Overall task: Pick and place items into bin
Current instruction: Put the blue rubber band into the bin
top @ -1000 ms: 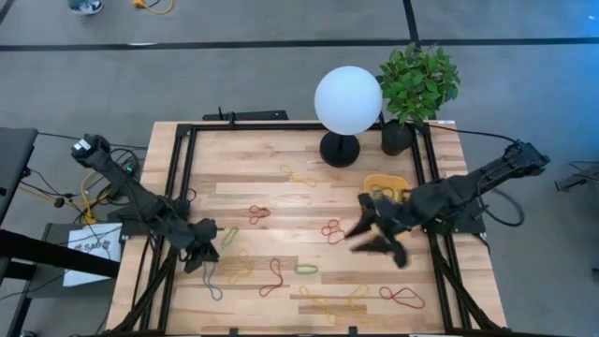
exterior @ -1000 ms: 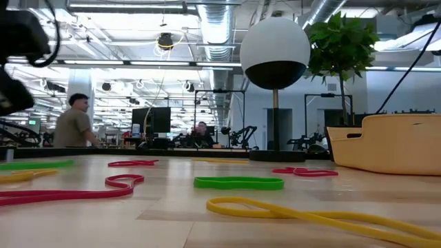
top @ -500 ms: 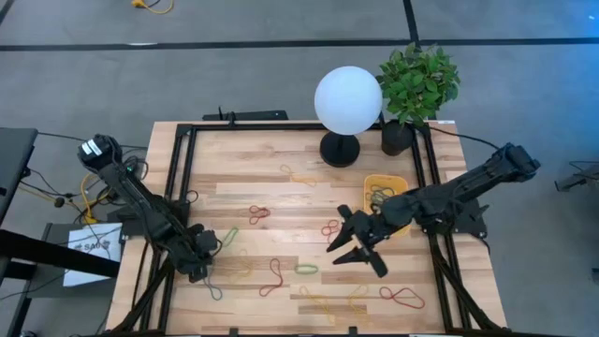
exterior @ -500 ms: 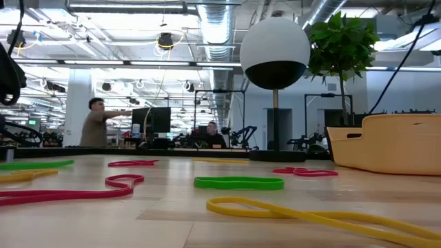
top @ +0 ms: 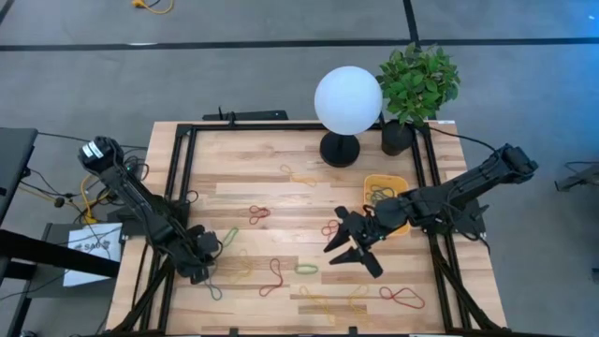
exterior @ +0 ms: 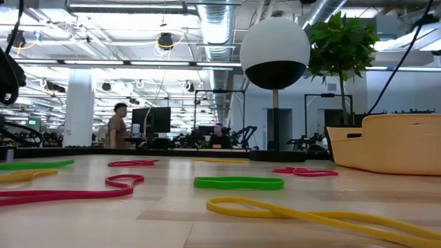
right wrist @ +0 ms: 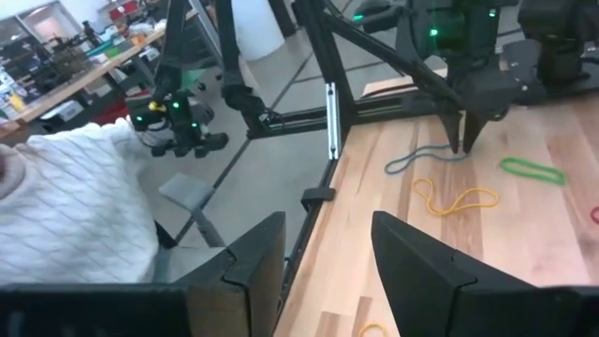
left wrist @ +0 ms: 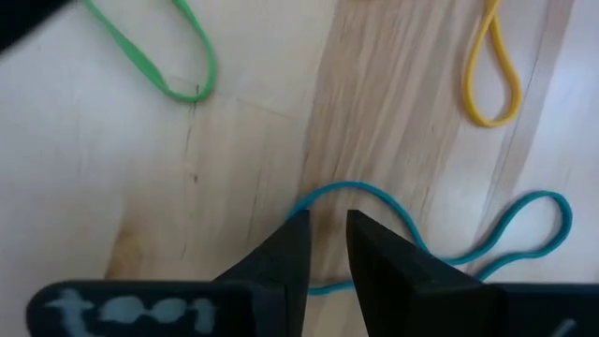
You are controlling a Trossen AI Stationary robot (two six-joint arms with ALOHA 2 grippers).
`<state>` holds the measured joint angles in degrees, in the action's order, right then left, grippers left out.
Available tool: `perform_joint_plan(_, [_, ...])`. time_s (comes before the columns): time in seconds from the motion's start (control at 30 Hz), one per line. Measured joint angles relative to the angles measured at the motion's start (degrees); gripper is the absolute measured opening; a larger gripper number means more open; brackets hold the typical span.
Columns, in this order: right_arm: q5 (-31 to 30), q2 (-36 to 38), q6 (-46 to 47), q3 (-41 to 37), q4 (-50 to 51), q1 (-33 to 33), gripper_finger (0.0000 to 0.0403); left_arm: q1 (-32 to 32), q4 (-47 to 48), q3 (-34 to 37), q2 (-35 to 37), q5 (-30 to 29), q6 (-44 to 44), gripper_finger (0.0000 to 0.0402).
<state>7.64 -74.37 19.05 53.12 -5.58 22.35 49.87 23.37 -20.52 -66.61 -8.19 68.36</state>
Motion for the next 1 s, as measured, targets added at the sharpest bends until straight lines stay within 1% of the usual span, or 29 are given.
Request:
perform_joint_plan(0.1, [0.00, 0.02, -0.02, 0.00, 0.85, -0.02, 0.0157, 0.31, 1.39, -2.79, -0.12, -0.51, -3.25, 0.0070])
perform_joint_plan(0.2, [0.05, 0.02, -0.40, 0.02, 0.92, -0.43, 0.0157, 0.68, 3.79, -7.71, -0.15, -3.75, -10.17, 0.0070])
perform_joint_plan(0.27, [0.03, 0.02, -1.17, 0.02, 0.91, -0.50, 0.0156, 0.66, 8.69, -10.23, -0.38, -5.78, -12.48, 0.0070])
perform_joint_plan(0.33, [0.00, 0.02, -1.51, 0.02, 1.20, -0.51, 0.0155, 0.66, 14.45, -11.23, -0.35, -7.32, -13.08, 0.0070])
perform_joint_plan(0.37, [0.00, 0.02, -1.51, 0.02, 1.46, -0.51, 0.0154, 0.63, 15.41, -11.23, -0.35, -7.41, -13.06, 0.0070])
perform_joint_plan(0.43, [0.01, 0.02, -1.51, 0.03, 2.06, -0.50, 0.0153, 0.66, 15.56, -11.04, -0.31, -7.05, -12.84, 0.0070])
perform_joint_plan(0.57, [0.01, 0.02, -1.51, 0.03, 2.86, -0.24, 0.0153, 0.76, 15.15, -8.54, -1.25, -5.97, -11.00, 0.0070])
perform_joint_plan(0.83, [0.00, 0.02, -1.51, 0.02, 3.49, -0.26, 0.0153, 0.81, 10.33, -8.32, -8.79, -3.04, -11.26, 0.0071])
perform_joint_plan(1.0, [-0.05, 0.04, -1.51, 0.03, 3.47, -0.37, 0.0154, 0.83, 10.76, -8.53, -10.14, -3.05, -9.10, 0.0071])
